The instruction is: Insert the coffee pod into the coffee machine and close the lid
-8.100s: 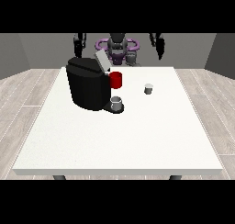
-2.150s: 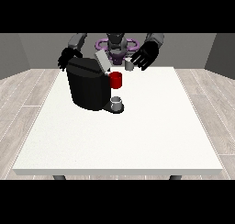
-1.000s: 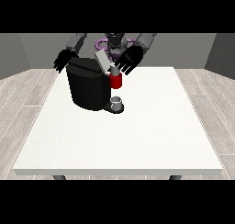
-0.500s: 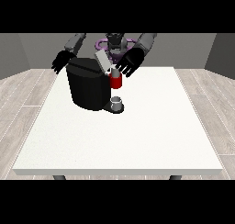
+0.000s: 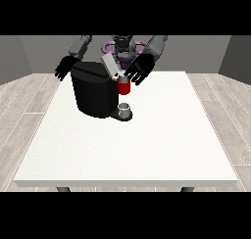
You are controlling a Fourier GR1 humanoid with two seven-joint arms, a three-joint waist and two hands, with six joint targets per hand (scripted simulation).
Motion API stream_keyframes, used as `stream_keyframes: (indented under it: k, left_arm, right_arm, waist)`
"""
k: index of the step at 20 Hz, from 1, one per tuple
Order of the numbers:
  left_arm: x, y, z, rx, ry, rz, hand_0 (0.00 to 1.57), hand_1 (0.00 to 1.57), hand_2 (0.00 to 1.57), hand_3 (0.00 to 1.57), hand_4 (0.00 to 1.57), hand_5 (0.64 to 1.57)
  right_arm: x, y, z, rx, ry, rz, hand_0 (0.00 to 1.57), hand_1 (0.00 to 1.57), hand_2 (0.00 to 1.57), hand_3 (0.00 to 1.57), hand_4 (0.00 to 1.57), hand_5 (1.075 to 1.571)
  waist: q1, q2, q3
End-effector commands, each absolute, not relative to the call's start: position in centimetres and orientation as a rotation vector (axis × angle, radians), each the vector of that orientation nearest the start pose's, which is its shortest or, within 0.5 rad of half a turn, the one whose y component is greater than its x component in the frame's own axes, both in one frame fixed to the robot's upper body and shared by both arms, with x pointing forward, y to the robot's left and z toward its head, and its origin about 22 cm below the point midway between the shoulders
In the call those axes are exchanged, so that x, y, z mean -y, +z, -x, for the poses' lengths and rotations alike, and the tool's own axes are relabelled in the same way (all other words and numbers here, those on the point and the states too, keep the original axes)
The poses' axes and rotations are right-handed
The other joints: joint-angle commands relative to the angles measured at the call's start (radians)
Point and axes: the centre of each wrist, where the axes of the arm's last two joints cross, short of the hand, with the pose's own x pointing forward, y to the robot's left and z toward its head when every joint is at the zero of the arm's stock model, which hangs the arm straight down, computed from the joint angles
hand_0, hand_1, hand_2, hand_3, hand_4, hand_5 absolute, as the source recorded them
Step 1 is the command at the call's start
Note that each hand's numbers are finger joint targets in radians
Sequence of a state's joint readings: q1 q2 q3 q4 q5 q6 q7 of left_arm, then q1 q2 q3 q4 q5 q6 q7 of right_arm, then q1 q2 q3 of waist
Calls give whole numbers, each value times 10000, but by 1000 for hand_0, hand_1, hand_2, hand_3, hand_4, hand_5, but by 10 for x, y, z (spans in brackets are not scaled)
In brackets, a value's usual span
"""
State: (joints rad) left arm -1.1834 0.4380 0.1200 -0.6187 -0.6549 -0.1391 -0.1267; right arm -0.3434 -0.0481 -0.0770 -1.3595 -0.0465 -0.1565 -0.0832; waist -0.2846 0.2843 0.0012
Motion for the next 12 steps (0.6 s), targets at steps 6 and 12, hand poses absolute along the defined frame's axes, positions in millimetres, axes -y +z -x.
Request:
stream_keyframes:
  k: [6,12]
  left_arm:
    - [-269,229,-463,16743,-8998,-7282,1161,1161,1195,1058,457,1571]
    - [-242,234,-465,16928,-9277,-7518,1085,1085,1132,956,403,1571]
  right_arm:
    - [197,44,-317,17782,-749,676,0,0,0,0,401,1571]
    - [217,33,-323,17791,-962,642,0,0,0,0,477,1571]
  waist:
    - [-162,110,-13]
    - [17,154,-6]
